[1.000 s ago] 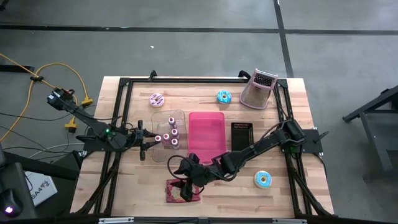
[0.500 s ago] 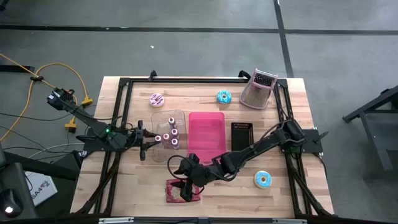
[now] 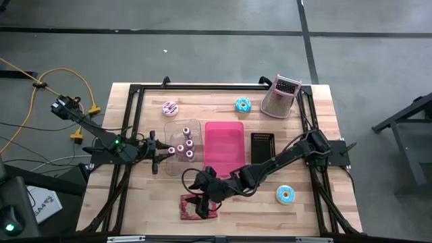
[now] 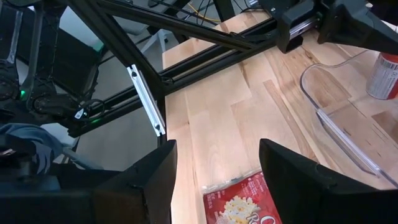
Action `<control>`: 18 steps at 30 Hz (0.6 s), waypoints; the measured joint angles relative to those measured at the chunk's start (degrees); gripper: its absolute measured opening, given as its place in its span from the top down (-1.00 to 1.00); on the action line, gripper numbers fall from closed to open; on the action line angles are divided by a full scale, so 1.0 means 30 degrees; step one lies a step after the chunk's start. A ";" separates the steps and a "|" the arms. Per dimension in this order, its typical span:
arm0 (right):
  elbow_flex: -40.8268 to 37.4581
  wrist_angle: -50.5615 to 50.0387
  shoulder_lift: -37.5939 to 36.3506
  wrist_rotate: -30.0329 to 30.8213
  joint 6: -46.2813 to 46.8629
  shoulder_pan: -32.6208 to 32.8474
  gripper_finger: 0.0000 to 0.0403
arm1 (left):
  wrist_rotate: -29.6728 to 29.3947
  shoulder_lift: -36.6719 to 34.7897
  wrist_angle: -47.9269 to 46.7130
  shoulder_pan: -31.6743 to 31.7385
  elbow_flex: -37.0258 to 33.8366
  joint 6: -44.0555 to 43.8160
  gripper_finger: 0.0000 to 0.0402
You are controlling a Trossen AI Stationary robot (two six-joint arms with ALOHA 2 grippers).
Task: Pick & Place Food Item
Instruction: Put the orange food coloring bottle into the transparent bin, then put the red popcorn pack into the pink bin
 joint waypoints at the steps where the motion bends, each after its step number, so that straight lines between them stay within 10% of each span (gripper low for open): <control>1: 0.0000 0.0000 0.0004 0.0000 0.0000 0.0000 -0.07 | -0.0004 0.0042 0.0008 0.0000 0.0004 0.0000 0.28; 18: 0.0000 0.0000 0.0007 -0.0006 0.0000 0.0010 -0.07 | -0.0029 0.0096 0.0026 0.0000 0.0022 -0.0066 0.20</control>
